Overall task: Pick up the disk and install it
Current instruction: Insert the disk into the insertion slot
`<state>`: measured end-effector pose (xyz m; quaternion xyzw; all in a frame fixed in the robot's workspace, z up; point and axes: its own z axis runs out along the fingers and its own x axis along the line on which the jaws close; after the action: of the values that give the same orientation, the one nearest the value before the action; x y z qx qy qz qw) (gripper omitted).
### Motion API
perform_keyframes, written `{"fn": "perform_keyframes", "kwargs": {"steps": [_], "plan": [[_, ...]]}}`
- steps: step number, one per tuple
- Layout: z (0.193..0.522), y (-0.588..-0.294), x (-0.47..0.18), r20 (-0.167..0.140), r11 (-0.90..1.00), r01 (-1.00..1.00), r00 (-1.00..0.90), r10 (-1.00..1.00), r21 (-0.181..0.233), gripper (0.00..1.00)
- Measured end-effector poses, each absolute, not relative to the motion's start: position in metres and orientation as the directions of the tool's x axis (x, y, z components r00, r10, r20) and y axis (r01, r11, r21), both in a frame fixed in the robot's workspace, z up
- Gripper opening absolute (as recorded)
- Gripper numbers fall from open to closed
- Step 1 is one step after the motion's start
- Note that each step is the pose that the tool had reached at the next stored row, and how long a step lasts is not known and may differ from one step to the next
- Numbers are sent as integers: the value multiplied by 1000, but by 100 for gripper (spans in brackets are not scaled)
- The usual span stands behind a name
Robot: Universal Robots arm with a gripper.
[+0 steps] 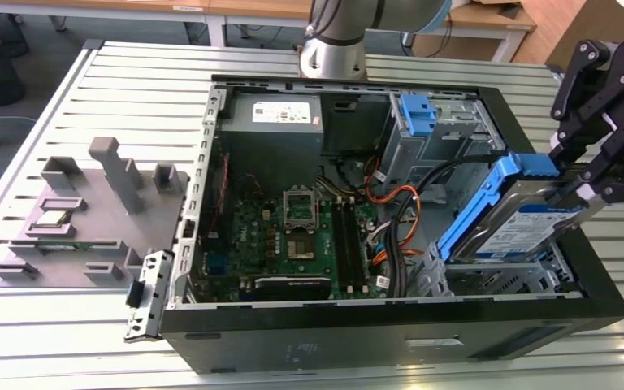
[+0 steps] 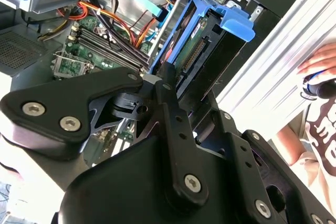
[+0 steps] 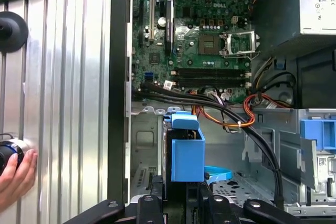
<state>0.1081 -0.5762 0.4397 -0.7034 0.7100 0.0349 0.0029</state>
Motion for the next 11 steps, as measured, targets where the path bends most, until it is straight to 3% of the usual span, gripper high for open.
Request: {"fn": "perform_keyframes", "kwargs": {"steps": [11], "plan": [[421, -576, 108, -53, 8, -999, -10, -999, 45, 35]]}}
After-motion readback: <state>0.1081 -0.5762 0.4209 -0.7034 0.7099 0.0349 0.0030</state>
